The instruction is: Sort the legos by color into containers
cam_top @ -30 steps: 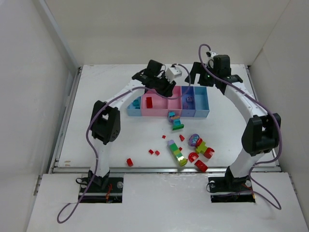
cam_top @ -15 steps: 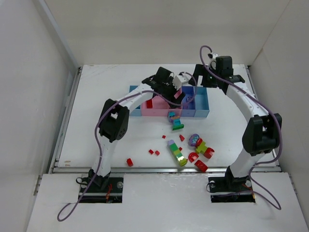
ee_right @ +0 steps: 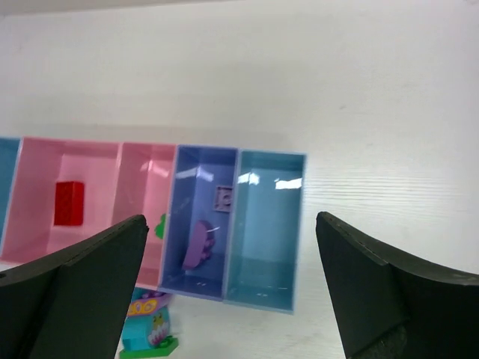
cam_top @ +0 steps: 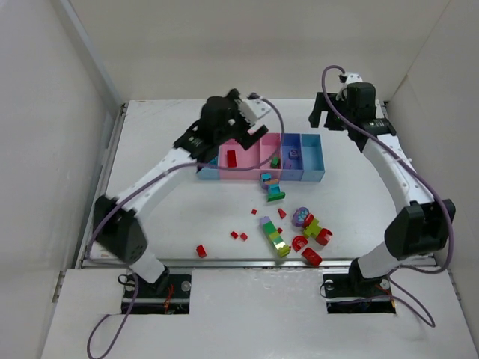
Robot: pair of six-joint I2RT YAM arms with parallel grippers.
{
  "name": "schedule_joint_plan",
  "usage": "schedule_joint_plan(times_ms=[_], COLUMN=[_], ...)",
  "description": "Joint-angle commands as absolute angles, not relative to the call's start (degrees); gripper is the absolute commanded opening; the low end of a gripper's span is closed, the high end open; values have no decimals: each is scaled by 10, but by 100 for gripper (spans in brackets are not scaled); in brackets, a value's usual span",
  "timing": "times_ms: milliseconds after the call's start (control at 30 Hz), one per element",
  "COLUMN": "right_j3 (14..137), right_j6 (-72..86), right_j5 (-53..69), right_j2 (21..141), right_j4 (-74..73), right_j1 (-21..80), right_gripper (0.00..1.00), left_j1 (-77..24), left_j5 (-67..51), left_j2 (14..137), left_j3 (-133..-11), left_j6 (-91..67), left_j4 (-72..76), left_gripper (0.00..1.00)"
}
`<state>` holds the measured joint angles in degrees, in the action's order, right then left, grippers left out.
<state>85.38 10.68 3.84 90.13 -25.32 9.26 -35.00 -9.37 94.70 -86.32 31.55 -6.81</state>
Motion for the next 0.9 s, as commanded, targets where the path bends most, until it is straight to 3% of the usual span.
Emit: schedule_joint_plan(times_ms=[0, 100, 300, 533, 867], right_j3=[838, 818, 806, 733, 708], right_j6=[80, 55, 13, 19, 13], right_j5=[-86, -169, -272, -52, 29], right_j2=[843, 830, 845, 840, 947], right_j4=[-243, -235, -290, -288, -271], right_j1=[110, 144, 232, 283, 345], right_gripper=[99, 99, 99, 94, 89], left_j1=[-344, -344, -366, -366, -360], left_j5=[24, -10, -54, -20, 3], left_j2=[794, 751, 751, 723, 679], left_j3=[-738, -633, -623, -535, -446], left_j6=[251, 254, 308, 314, 294], left_j4=[259, 277, 119, 117, 142], left_gripper=[100, 100, 100, 100, 100])
